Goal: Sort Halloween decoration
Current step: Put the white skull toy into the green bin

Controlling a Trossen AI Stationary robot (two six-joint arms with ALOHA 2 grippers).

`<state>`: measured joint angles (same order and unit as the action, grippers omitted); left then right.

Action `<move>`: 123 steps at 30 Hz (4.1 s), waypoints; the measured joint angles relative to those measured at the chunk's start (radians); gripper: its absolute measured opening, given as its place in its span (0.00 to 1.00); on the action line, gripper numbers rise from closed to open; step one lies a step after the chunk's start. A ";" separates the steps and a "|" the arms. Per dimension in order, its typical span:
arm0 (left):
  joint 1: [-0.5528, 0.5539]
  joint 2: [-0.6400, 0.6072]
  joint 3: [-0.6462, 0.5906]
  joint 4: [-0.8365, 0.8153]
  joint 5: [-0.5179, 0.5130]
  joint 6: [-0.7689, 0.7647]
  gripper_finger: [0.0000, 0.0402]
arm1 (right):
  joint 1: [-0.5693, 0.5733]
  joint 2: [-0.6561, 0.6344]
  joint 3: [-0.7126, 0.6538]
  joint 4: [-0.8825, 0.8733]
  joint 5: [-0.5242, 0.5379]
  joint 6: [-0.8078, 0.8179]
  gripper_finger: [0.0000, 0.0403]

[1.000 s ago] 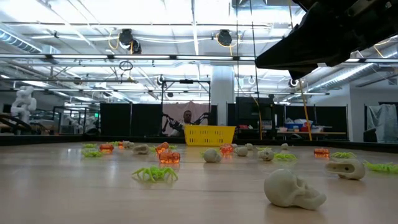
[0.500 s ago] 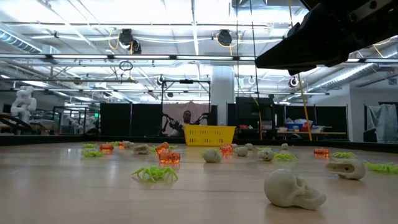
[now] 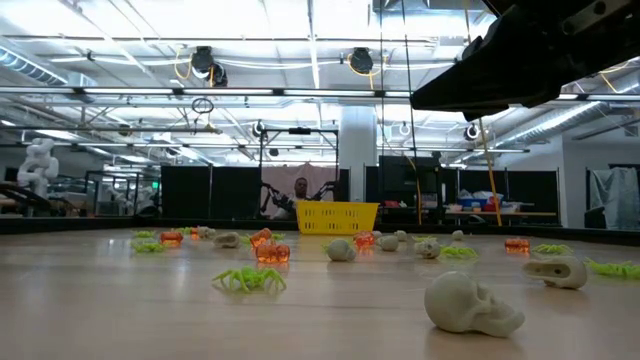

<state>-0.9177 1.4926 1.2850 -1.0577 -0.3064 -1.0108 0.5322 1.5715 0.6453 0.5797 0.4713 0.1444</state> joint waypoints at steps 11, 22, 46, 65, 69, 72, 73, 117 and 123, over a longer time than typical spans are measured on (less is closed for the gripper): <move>-0.012 0.089 -0.067 -0.002 0.201 -0.005 0.14 | -0.002 0.000 0.000 0.000 0.000 -0.073 0.00; 0.034 0.193 -0.068 -0.008 0.278 -0.004 0.14 | -0.002 0.000 0.000 0.000 0.000 -0.063 0.00; 0.142 0.175 0.052 -0.093 0.186 -0.046 0.40 | -0.002 0.000 0.000 -0.039 0.000 -0.081 0.00; 0.519 0.169 -0.043 0.241 -0.119 0.587 0.40 | 0.010 0.000 0.000 -0.083 -0.031 -0.049 0.00; 0.597 0.169 -0.105 0.272 -0.051 0.629 0.40 | 0.024 0.000 0.000 -0.095 -0.031 -0.048 0.00; 0.640 0.169 -0.163 0.359 0.047 0.673 0.40 | 0.033 0.000 0.000 -0.095 -0.031 -0.049 0.00; 0.650 0.169 -0.180 0.394 0.068 0.682 0.40 | 0.033 0.000 0.000 -0.095 -0.032 -0.050 0.00; 0.670 0.245 -0.437 0.832 0.068 0.651 0.40 | 0.035 0.000 0.000 -0.098 -0.031 -0.032 0.00; 0.670 0.247 -0.437 0.830 0.069 0.651 0.40 | 0.035 0.000 0.000 -0.098 -0.031 -0.033 0.00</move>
<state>-0.2474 1.7397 0.8483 -0.2276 -0.2372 -0.3603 0.5667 1.5715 0.6456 0.4816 0.4404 0.1116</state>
